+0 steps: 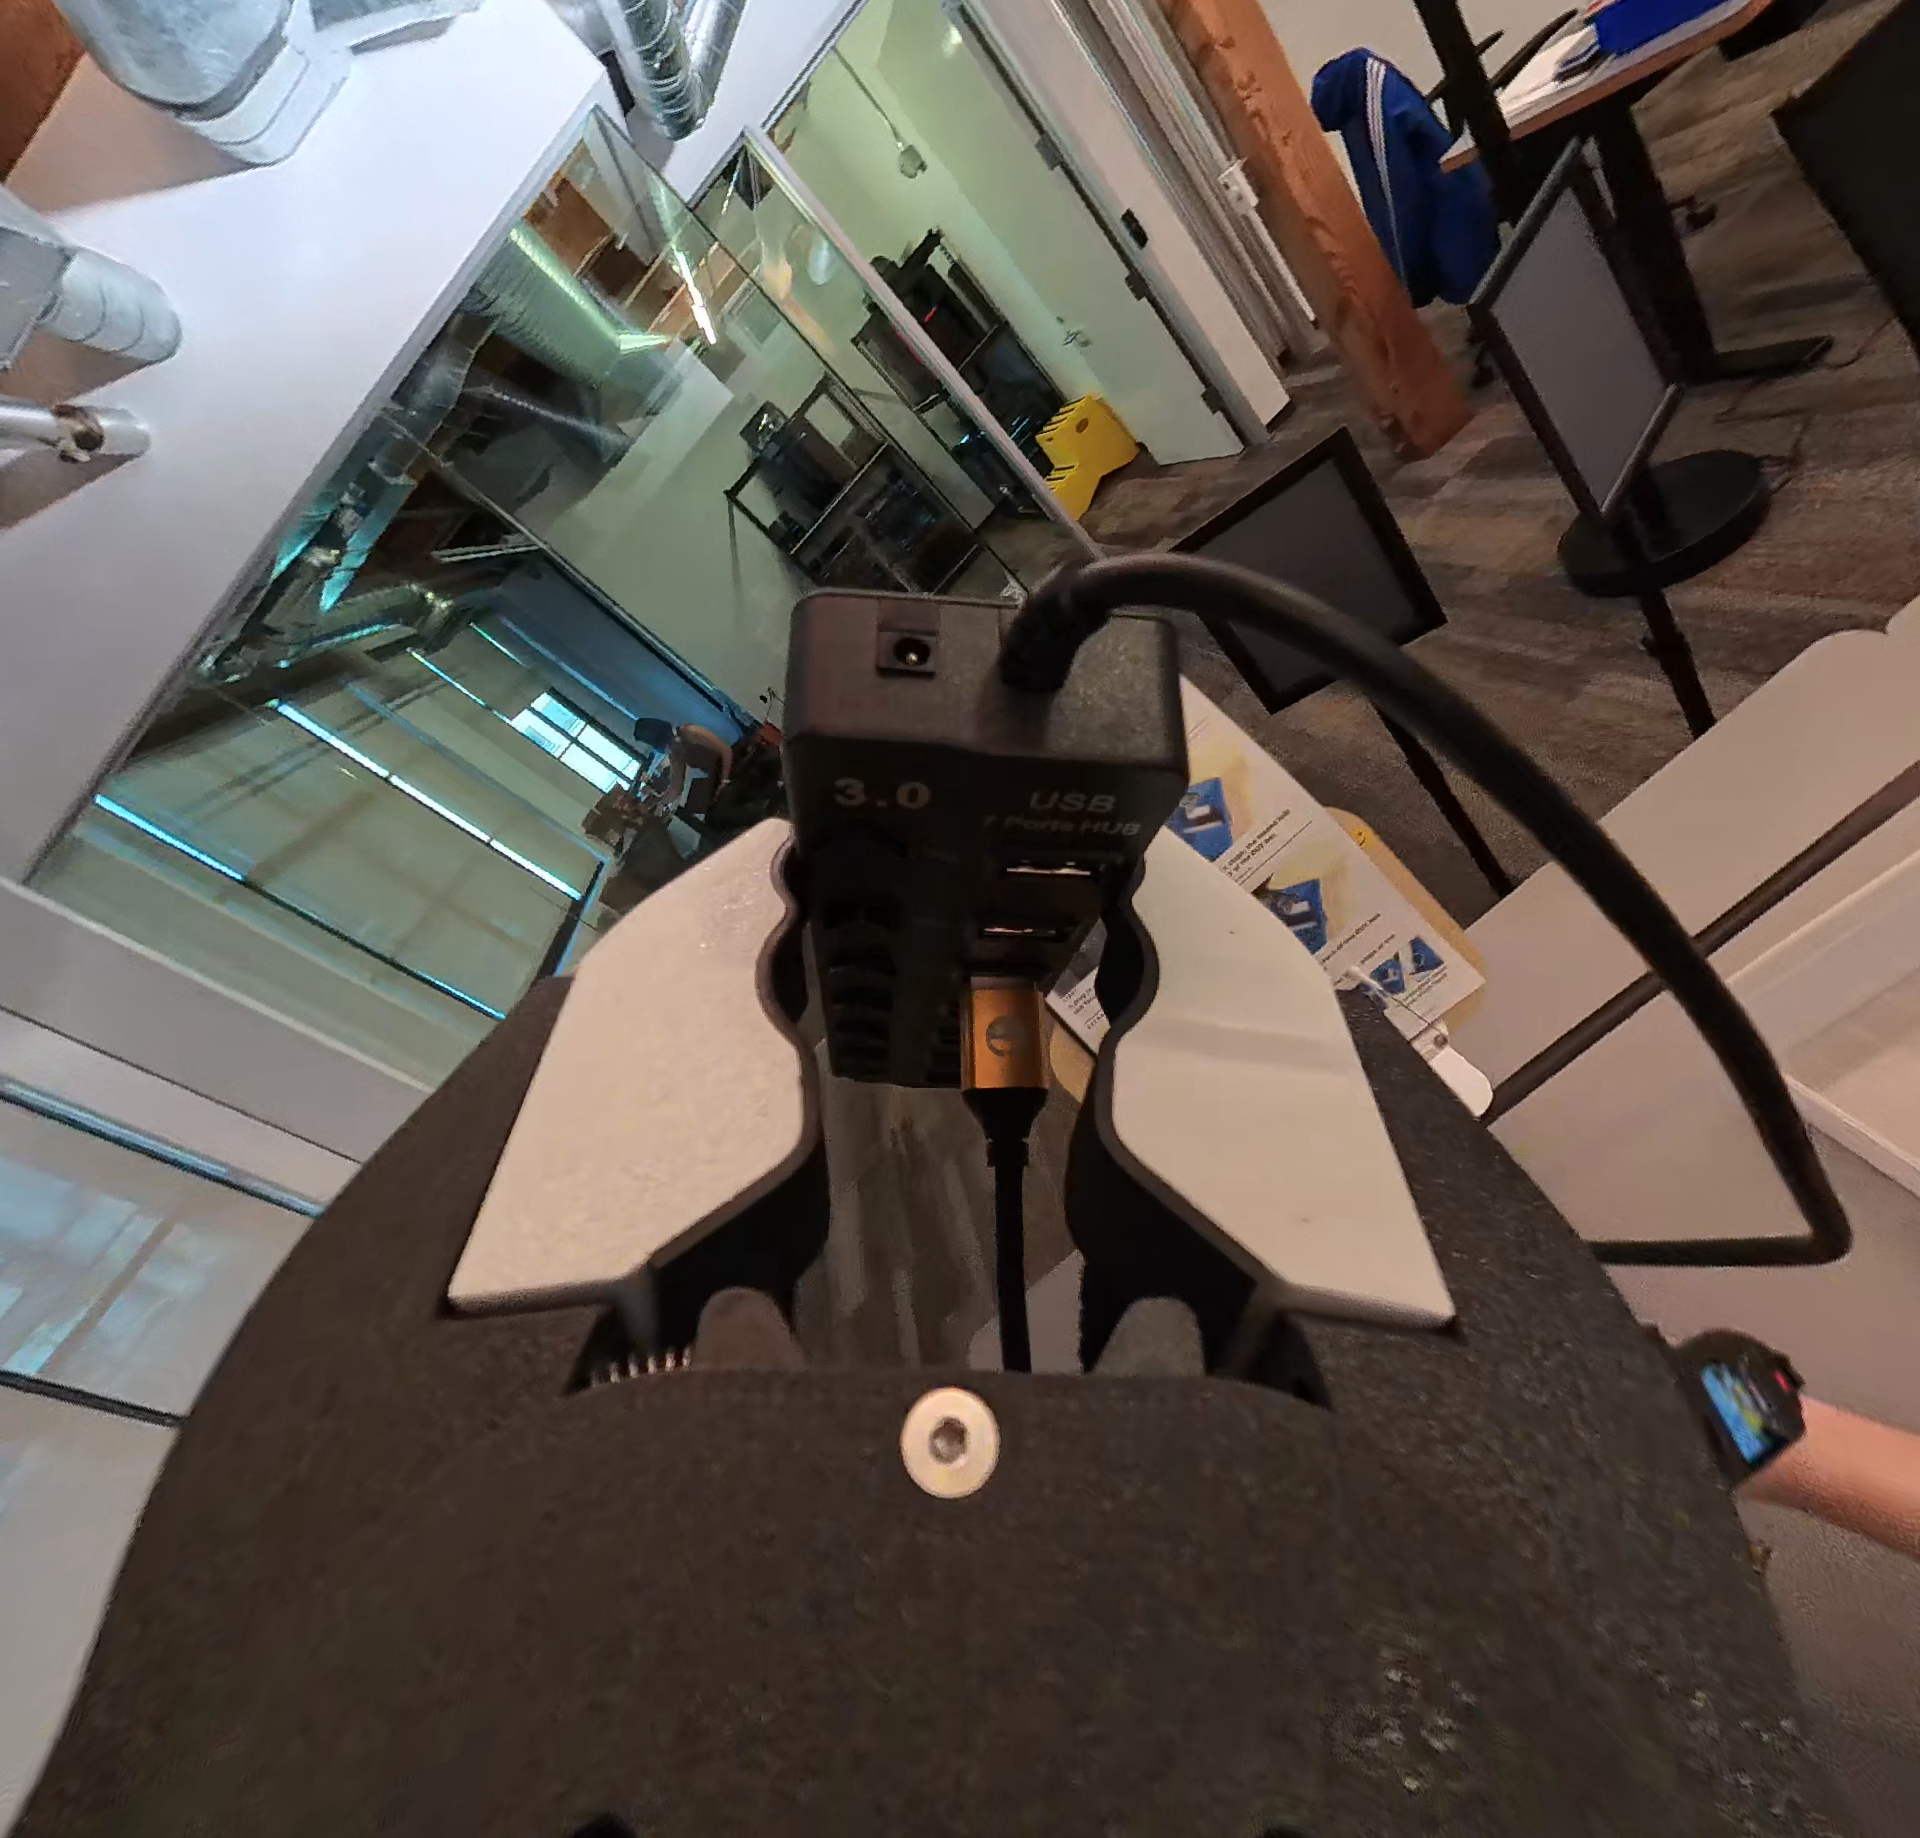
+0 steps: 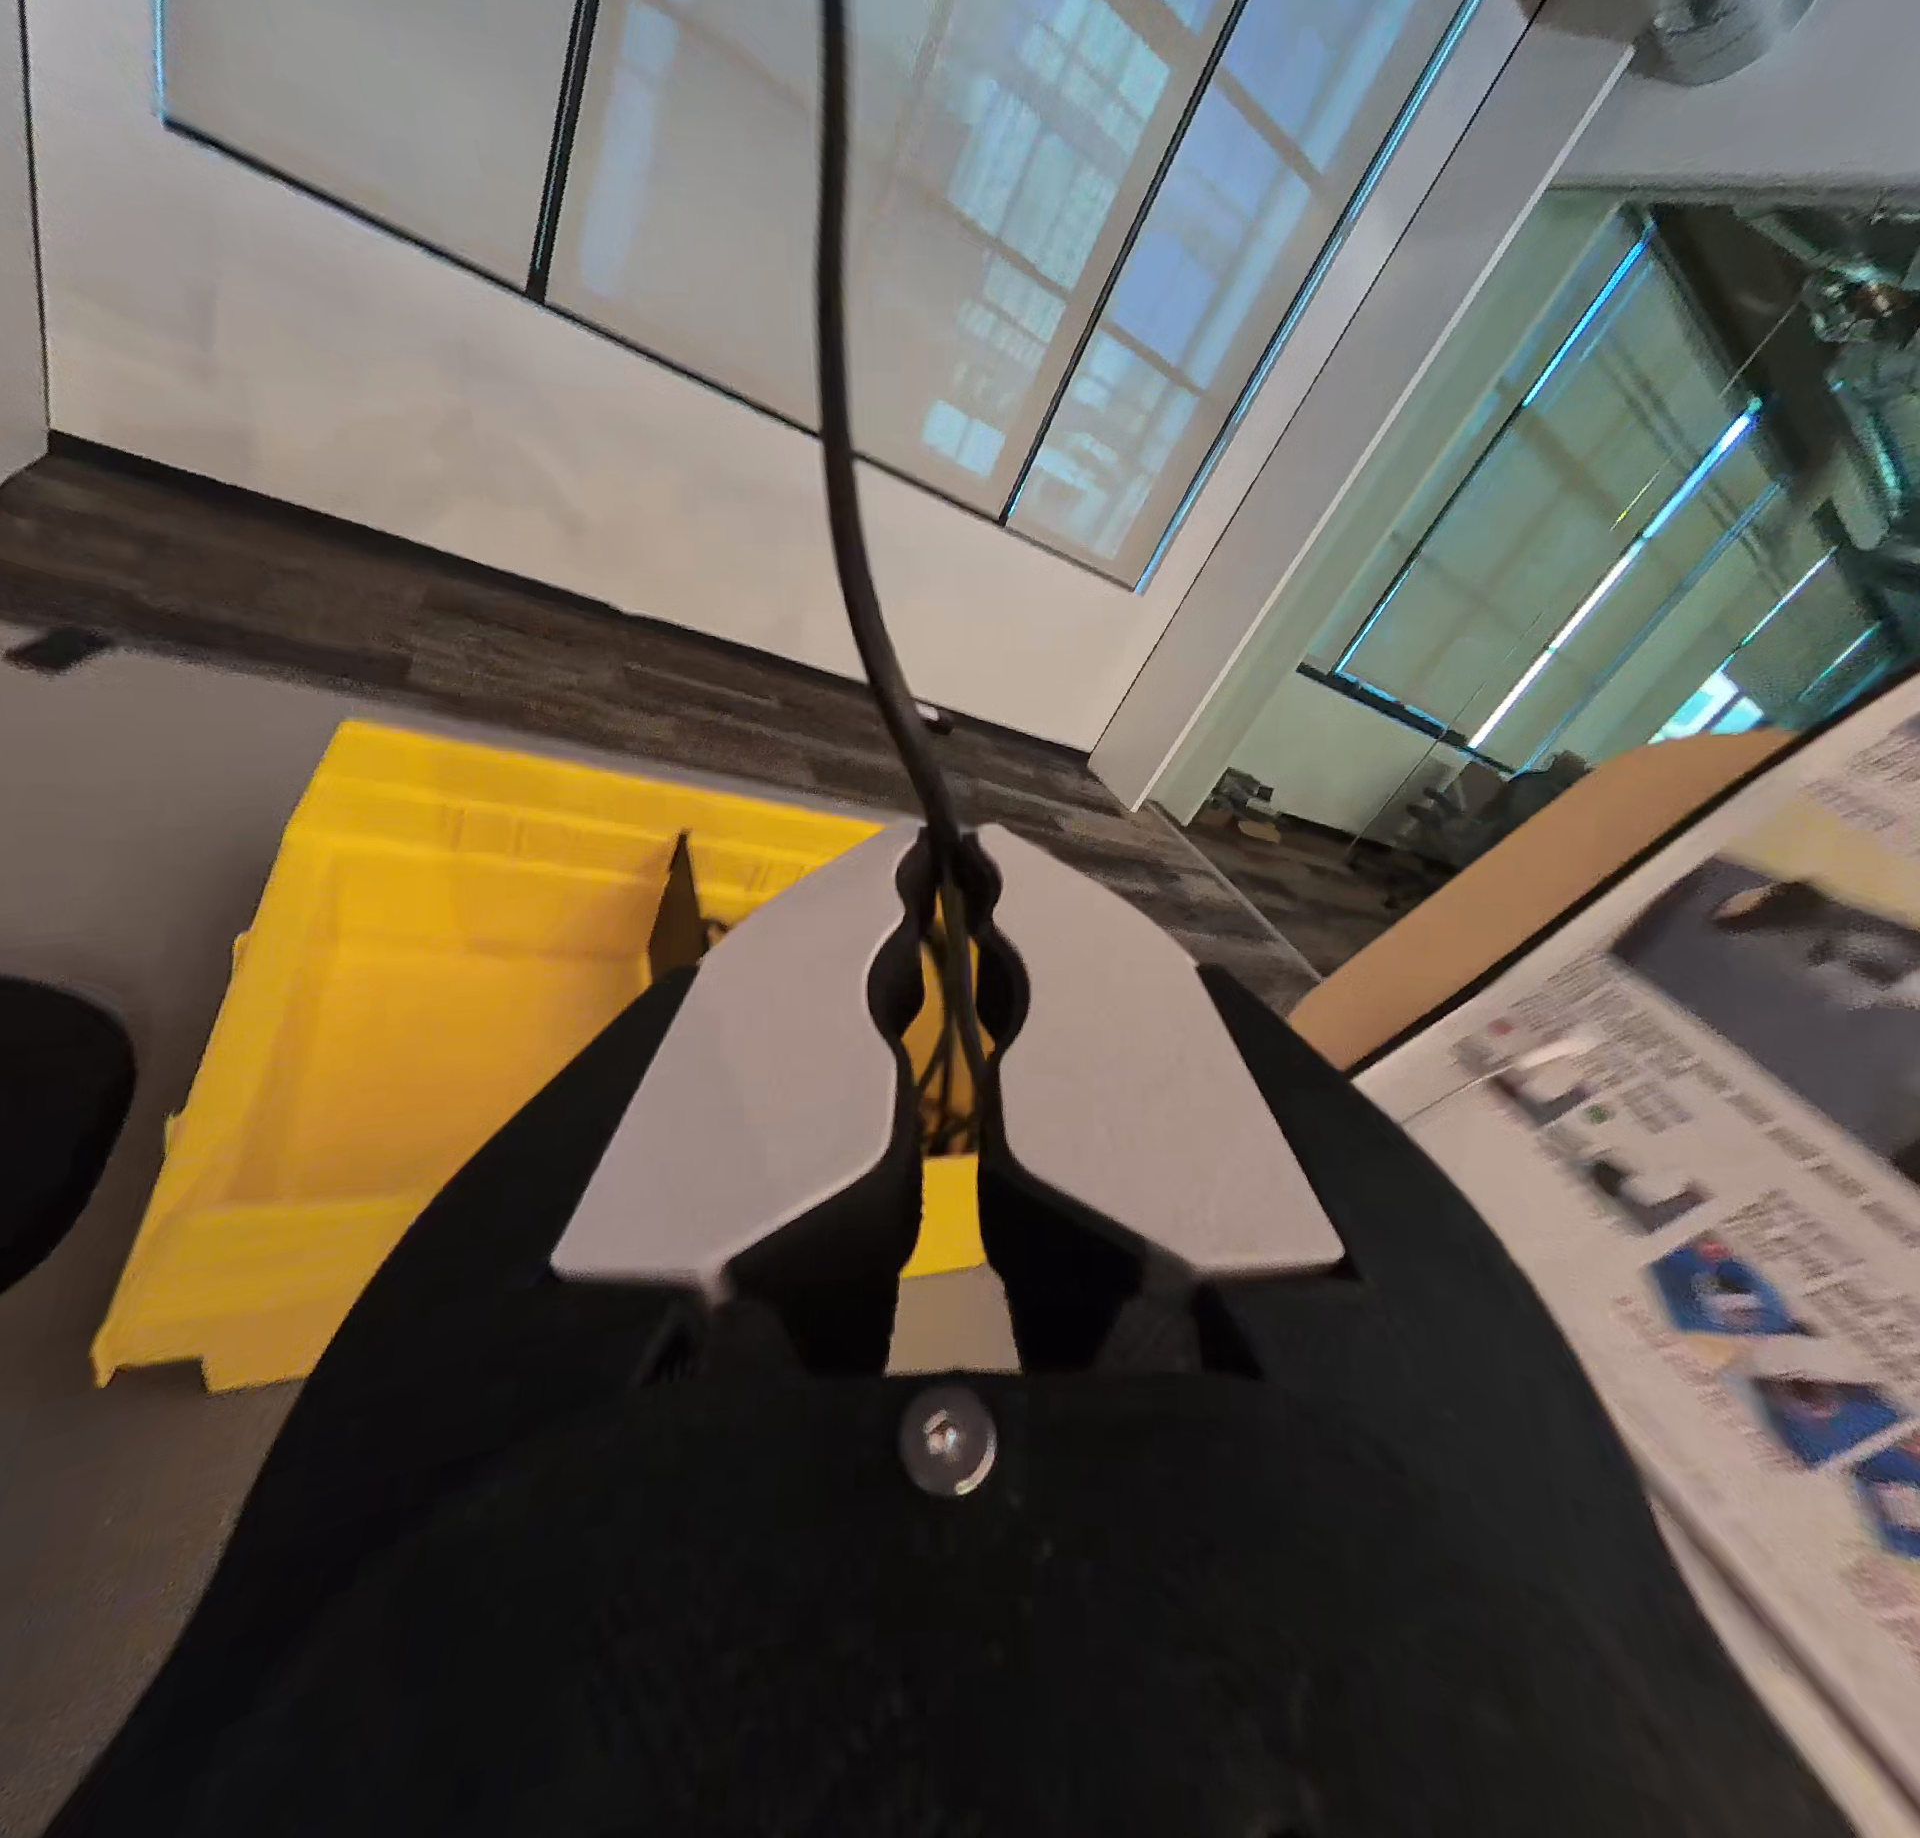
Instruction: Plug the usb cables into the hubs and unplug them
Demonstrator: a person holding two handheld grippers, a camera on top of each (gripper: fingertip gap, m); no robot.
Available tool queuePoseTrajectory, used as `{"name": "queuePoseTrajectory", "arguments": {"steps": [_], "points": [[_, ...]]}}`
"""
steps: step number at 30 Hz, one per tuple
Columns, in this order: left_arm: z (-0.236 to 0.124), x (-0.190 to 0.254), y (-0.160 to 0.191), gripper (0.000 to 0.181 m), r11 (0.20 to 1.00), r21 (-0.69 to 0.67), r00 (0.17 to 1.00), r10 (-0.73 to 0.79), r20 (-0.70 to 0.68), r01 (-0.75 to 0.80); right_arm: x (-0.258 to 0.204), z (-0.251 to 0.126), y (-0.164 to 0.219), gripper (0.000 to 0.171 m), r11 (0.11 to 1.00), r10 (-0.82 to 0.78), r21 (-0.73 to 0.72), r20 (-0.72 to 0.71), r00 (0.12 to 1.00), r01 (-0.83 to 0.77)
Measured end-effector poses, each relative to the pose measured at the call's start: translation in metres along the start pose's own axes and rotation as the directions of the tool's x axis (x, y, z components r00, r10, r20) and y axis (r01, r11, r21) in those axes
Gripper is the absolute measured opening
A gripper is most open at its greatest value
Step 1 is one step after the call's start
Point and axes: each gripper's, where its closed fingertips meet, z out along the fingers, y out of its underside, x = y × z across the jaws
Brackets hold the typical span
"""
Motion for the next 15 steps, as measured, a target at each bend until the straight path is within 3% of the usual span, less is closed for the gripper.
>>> {"name": "queuePoseTrajectory", "arguments": {"steps": [5, 10, 12, 15], "points": [[-0.024, -0.038, 0.024, 0.053, 0.999, 0.005, 0.998, -0.047, 0.049, 0.047, 0.051, -0.032, -0.101, 0.005, 0.994, -0.025, 0.105, -0.036, 0.999, 0.028], [-0.041, -0.061, 0.052, 0.053, 0.991, 0.001, 0.990, -0.132, 0.046, 0.132, 0.078, -0.075, -0.166, 0.005, 0.994, -0.100, 0.046, -0.081, 0.992, 0.104], [-0.039, -0.056, 0.070, 0.053, 0.985, -0.039, 0.986, -0.167, 0.006, 0.167, 0.083, -0.095, -0.171, 0.005, 0.997, -0.078, -0.005, -0.094, 0.992, 0.078], [-0.021, -0.027, 0.106, 0.053, 0.965, -0.110, 0.966, -0.246, -0.080, 0.237, 0.073, -0.116, -0.117, 0.005, 0.959, 0.027, -0.280, -0.024, 0.999, -0.033]]}}
